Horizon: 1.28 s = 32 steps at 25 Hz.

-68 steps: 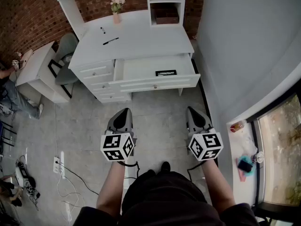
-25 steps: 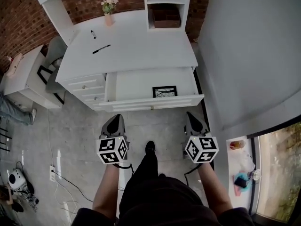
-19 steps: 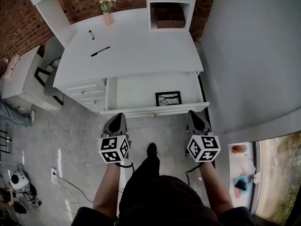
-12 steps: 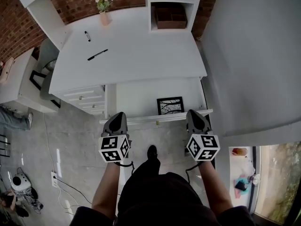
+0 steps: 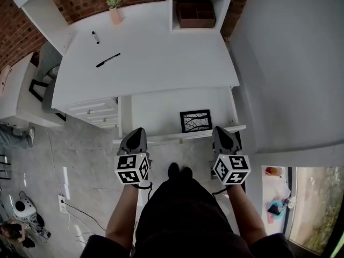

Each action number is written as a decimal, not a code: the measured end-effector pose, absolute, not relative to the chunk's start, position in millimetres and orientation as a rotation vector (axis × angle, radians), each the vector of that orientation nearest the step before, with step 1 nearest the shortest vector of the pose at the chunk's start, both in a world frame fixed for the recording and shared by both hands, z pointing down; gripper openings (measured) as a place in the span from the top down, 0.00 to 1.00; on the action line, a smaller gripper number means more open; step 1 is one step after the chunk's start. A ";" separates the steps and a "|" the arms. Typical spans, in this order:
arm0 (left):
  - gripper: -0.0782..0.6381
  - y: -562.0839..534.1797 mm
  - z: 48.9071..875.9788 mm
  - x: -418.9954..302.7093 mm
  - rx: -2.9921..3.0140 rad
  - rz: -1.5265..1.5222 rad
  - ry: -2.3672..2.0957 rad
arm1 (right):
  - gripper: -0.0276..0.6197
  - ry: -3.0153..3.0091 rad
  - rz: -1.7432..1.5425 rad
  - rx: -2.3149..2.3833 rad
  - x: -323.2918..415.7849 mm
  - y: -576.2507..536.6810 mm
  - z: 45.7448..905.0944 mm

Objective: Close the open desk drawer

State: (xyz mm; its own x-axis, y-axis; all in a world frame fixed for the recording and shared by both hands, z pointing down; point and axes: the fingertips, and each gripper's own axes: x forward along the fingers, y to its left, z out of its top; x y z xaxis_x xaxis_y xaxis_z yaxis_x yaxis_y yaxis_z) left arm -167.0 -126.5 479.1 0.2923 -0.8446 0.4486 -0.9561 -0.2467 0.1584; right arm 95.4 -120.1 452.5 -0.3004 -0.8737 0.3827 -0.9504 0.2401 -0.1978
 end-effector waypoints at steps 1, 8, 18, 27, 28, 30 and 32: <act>0.88 -124.9 481.7 -165.9 2.159 0.385 -1.612 | 0.95 -2.311 0.595 1.723 96.7 -119.0 455.0; 0.88 -100.3 504.5 -161.0 2.074 0.423 -1.612 | 0.95 -2.264 0.664 1.663 105.6 -102.5 487.8; 0.88 -65.0 554.7 -160.3 1.949 0.522 -1.595 | 0.95 -2.192 0.756 1.533 105.5 -84.0 543.5; 0.88 -68.7 583.9 -167.5 1.880 0.531 -1.578 | 0.95 -2.139 0.799 1.503 102.8 -92.8 571.2; 0.88 -70.5 586.2 -167.8 1.875 0.529 -1.575 | 0.95 -2.136 0.802 1.497 101.2 -93.8 574.0; 0.88 -74.4 589.9 -168.5 1.863 0.524 -1.573 | 0.95 -2.128 0.808 1.486 98.0 -96.1 579.0; 0.88 -78.5 592.4 -168.6 1.856 0.521 -1.571 | 0.95 -2.122 0.813 1.483 95.7 -99.6 582.5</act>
